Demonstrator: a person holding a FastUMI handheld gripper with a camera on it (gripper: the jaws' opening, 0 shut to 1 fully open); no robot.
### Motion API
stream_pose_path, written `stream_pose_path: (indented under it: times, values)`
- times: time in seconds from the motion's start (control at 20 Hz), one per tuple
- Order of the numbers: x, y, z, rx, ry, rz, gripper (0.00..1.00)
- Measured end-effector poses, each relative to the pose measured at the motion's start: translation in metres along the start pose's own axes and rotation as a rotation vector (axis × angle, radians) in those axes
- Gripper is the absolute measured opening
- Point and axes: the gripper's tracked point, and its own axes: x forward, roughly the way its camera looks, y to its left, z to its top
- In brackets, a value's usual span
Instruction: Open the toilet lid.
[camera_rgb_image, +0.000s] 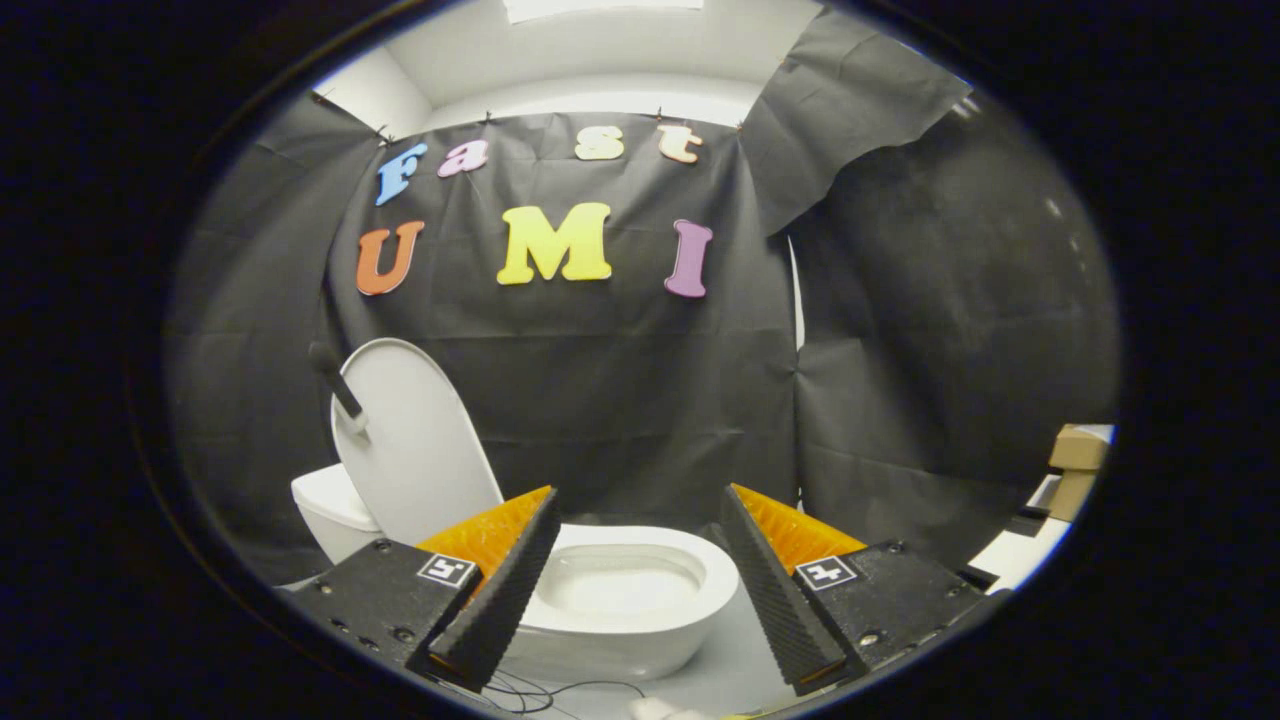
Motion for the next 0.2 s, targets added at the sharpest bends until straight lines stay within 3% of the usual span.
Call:
stream_pose_path:
  times: [0.2]
  values:
    - [-0.0006, 0.0007, -0.0020, -0.022, 0.012, 0.013, 1.00]
